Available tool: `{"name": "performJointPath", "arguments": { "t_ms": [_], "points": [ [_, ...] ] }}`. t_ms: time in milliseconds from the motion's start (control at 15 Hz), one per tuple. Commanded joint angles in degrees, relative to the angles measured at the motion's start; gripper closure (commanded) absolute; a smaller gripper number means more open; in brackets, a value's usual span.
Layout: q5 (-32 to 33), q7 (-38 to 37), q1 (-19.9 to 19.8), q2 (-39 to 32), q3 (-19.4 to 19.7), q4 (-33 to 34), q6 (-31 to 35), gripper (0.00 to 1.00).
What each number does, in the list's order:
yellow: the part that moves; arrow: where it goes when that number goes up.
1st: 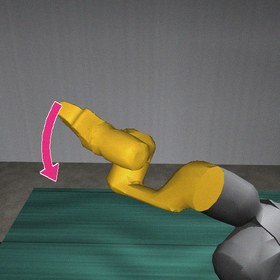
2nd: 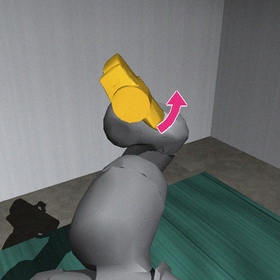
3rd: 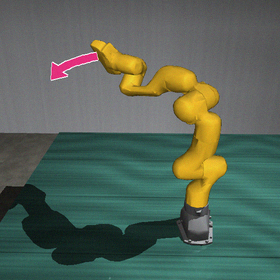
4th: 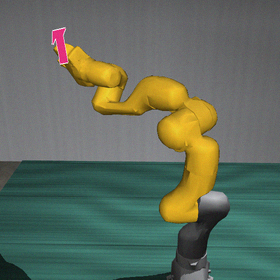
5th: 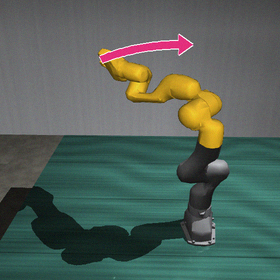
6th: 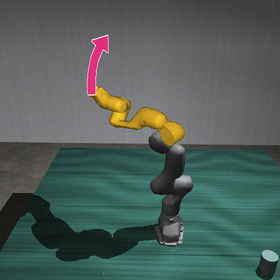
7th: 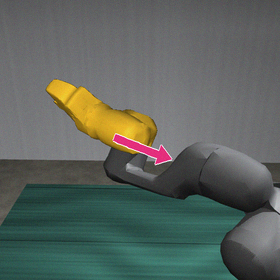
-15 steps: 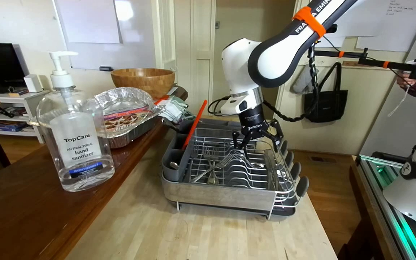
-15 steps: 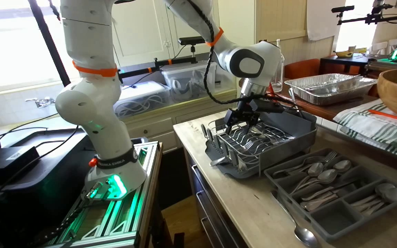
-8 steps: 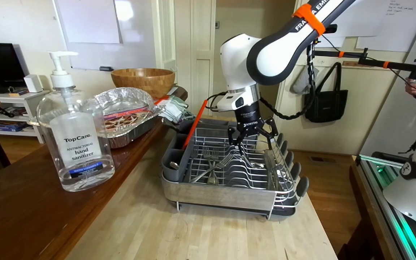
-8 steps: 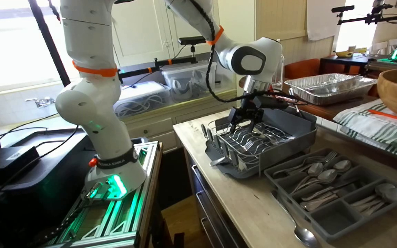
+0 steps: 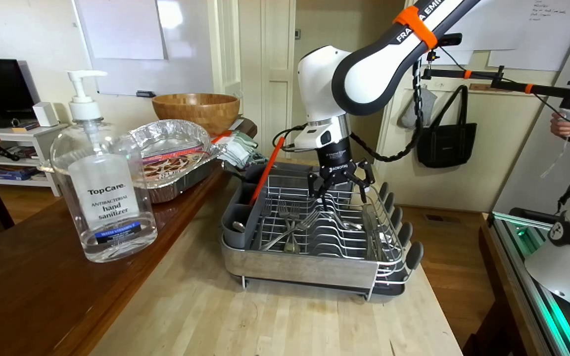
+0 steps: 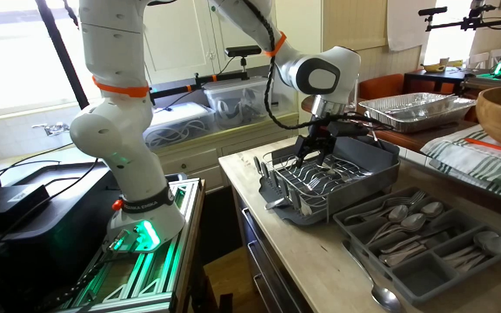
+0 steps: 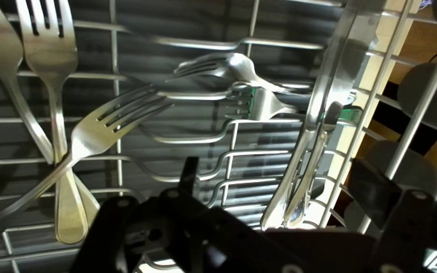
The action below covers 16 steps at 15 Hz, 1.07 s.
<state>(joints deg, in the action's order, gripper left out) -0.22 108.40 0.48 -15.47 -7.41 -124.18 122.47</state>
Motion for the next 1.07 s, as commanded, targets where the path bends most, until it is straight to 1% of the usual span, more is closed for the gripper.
{"name": "performJointPath", "arguments": {
  "t_ms": [0, 267, 600, 1000],
  "points": [
    [0.32, 2.06, -0.46, -1.56, 0.33, 0.76, 1.34, 0.00],
    [1.06, 2.01, -0.52, -2.40, 0.79, 0.90, 3.42, 0.01],
    [1.32, 1.76, -0.72, -4.00, 1.11, 1.40, 3.16, 0.00],
    [1.59, 1.79, -1.03, -5.35, 1.53, 2.04, 3.15, 0.05]
  ]
}}
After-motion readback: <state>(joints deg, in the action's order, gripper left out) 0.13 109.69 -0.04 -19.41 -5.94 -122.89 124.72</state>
